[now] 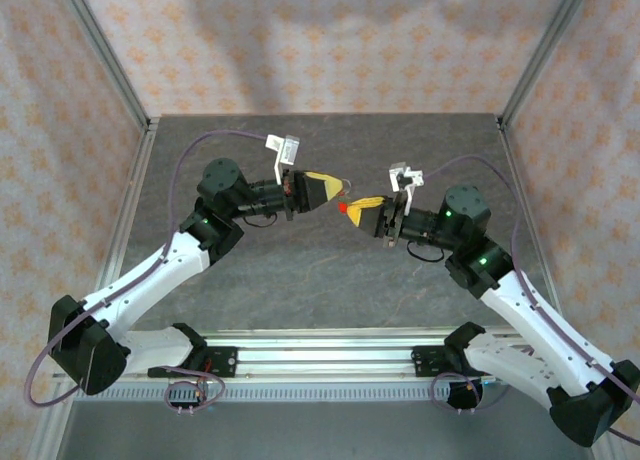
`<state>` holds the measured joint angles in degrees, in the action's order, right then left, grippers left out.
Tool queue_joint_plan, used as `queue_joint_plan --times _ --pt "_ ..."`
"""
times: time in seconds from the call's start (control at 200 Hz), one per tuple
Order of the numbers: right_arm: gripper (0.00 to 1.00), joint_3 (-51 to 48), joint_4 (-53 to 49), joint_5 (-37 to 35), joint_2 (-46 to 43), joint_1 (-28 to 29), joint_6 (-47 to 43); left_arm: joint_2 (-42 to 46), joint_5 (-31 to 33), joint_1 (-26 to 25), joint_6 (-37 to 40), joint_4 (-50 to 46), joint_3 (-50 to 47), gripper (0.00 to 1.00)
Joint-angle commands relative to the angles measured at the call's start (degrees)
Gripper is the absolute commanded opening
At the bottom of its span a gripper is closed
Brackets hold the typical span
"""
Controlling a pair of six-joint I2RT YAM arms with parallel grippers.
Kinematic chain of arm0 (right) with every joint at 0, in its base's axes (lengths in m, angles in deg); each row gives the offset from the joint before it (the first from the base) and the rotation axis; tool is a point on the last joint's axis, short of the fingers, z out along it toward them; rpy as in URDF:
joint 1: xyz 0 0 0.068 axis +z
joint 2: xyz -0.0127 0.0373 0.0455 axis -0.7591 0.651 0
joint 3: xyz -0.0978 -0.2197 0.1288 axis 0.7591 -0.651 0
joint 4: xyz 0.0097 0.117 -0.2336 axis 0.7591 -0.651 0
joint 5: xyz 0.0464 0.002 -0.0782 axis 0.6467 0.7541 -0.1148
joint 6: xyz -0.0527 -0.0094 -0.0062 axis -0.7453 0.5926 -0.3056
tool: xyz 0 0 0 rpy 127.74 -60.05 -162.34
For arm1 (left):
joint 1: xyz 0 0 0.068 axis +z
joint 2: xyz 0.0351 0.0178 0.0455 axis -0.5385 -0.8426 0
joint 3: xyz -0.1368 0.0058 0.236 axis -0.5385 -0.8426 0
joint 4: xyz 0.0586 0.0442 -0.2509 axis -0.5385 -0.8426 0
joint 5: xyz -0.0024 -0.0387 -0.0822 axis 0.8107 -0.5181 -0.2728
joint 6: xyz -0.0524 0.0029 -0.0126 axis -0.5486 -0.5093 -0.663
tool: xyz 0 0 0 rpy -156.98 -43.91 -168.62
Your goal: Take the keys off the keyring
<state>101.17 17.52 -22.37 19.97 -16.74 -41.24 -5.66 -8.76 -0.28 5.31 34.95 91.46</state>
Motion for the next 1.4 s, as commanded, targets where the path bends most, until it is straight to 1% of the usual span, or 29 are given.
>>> queue_joint_plan --times 0.0,0.245,0.465,0.546,0.616,0.811,0.861,0.981,1.086,1.241,1.396 --pt "0.15 2.6 -0.7 -2.0 0.2 0.0 -0.5 1.5 -1.1 0.1 2.7 -2.0 -0.2 0.00" --pt "0.16 3.5 -2.5 -1.7 0.3 0.0 -1.1 1.6 -1.1 0.0 3.6 -3.1 0.0 0.00" --pt "0.23 3.7 -3.8 -2.0 0.5 0.0 -1.3 1.6 -1.1 0.0 3.8 -3.1 -0.3 0.00" --pt "0.23 3.8 -4.0 -1.8 0.7 0.0 -1.3 1.6 -1.0 0.1 3.8 -3.1 -0.3 0.00" --pt "0.19 4.0 -4.2 -1.5 0.9 0.0 -1.4 1.6 -1.0 0.1 3.9 -3.2 -0.4 0.00" --pt "0.19 4.4 -5.0 -1.2 1.3 0.0 -1.6 1.5 -0.9 0.1 4.0 -3.2 -0.3 0.00" --pt "0.23 4.1 -4.7 -1.4 1.3 0.0 -1.4 1.5 -0.9 0.0 3.9 -3.0 -0.3 0.00" --pt "0.43 2.7 -2.8 -2.2 1.2 0.0 -0.1 1.3 -1.5 0.0 3.2 -2.4 -0.1 0.00" --pt "0.53 1.3 0.5 -2.5 1.4 0.0 2.1 1.3 -1.8 0.0 2.1 -1.2 -0.2 0.00" --pt "0.60 0.2 5.6 -0.1 3.0 0.0 5.7 1.4 -2.0 0.0 0.8 0.3 -0.4 0.00" --pt "0.64 -0.7 7.8 -0.4 3.1 0.0 7.0 1.1 -2.5 0.0 -0.8 2.4 -0.2 0.00"
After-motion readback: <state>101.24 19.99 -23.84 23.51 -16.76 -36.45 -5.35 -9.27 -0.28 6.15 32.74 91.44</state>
